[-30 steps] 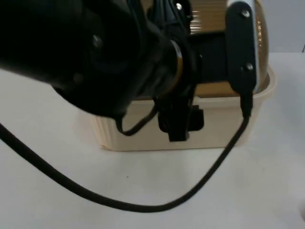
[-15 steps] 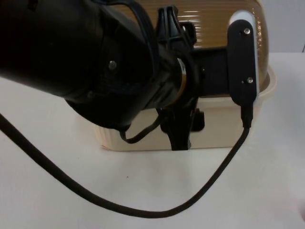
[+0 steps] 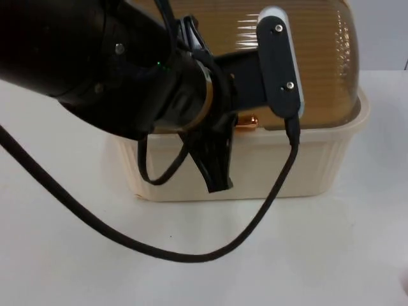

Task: Open the box lid with the left hand, place the block into the box with the right hand, then close the box lid with the left hand.

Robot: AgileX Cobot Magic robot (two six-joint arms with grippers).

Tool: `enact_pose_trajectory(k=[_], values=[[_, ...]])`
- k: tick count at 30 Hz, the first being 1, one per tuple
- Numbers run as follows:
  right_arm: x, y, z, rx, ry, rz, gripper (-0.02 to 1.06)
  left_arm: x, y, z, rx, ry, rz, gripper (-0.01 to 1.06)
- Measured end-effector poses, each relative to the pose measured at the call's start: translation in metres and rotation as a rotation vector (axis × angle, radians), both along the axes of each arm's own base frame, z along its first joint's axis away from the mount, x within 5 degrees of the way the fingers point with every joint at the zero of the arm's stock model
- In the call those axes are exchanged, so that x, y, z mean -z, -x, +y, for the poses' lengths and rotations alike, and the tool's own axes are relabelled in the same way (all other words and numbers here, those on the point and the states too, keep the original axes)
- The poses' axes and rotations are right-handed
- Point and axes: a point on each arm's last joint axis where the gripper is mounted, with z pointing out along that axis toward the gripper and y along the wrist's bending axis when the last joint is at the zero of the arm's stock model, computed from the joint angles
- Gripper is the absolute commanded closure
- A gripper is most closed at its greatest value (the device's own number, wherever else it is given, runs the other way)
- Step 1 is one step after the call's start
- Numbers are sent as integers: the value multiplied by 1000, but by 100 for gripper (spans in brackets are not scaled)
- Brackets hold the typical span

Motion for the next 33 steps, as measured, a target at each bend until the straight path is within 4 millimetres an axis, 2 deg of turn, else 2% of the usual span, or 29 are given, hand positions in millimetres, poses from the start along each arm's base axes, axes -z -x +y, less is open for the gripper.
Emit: enact_pose_trajectory(k=[15, 25, 33], values=[[0, 0, 0, 0, 0, 2, 11, 4, 15, -11, 66, -38, 52, 105], [0, 0, 0, 0, 0, 2, 11, 15, 13, -12, 91, -82, 53, 105], [0, 0, 0, 0, 0, 5, 11, 15, 13, -12, 96, -96, 40, 105]])
